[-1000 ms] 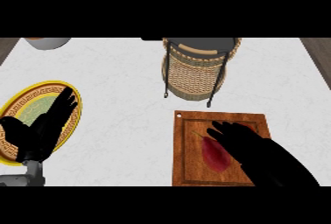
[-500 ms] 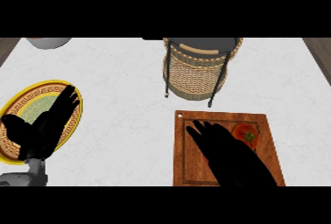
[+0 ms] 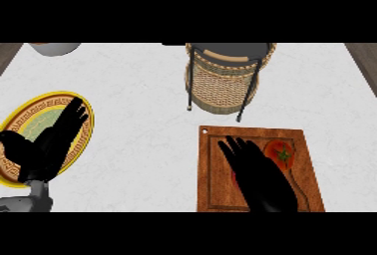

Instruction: Pick the pear from the cutting board and place it in the tiered basket

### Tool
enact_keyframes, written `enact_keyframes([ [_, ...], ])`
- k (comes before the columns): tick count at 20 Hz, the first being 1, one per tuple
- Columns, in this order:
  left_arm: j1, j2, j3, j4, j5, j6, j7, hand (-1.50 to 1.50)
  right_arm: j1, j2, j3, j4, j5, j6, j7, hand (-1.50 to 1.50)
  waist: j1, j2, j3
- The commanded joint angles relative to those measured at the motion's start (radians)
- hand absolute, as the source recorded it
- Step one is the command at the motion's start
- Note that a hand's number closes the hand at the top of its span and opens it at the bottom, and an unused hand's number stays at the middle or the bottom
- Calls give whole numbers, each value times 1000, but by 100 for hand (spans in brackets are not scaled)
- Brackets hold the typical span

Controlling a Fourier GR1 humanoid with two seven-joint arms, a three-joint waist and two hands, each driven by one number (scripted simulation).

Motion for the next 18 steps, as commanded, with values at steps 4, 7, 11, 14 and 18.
enact_keyframes([
  [4, -25, -40, 0, -13, -42, 9, 35, 0, 52, 18, -67, 137, 153, -83, -175, -150, -2, 0, 0],
  [7, -15, -11, 58, -27, 9, -53, 60, 0, 59, 82, -55, 118, 217, -29, -135, -150, 0, 0, 0],
  [11, 22, -86, -7, -56, -89, 11, 37, 0, 98, 45, -130, 116, 214, 1, -222, -150, -2, -1, 0],
  [14, -10, -42, 44, -43, -41, -27, 76, 0, 80, 76, -133, 214, 165, 69, -233, 150, 0, 0, 0],
  [18, -39, -54, 55, -39, -52, -30, 66, 0, 40, 114, -105, 200, 212, 161, -225, 150, 0, 0, 0],
])
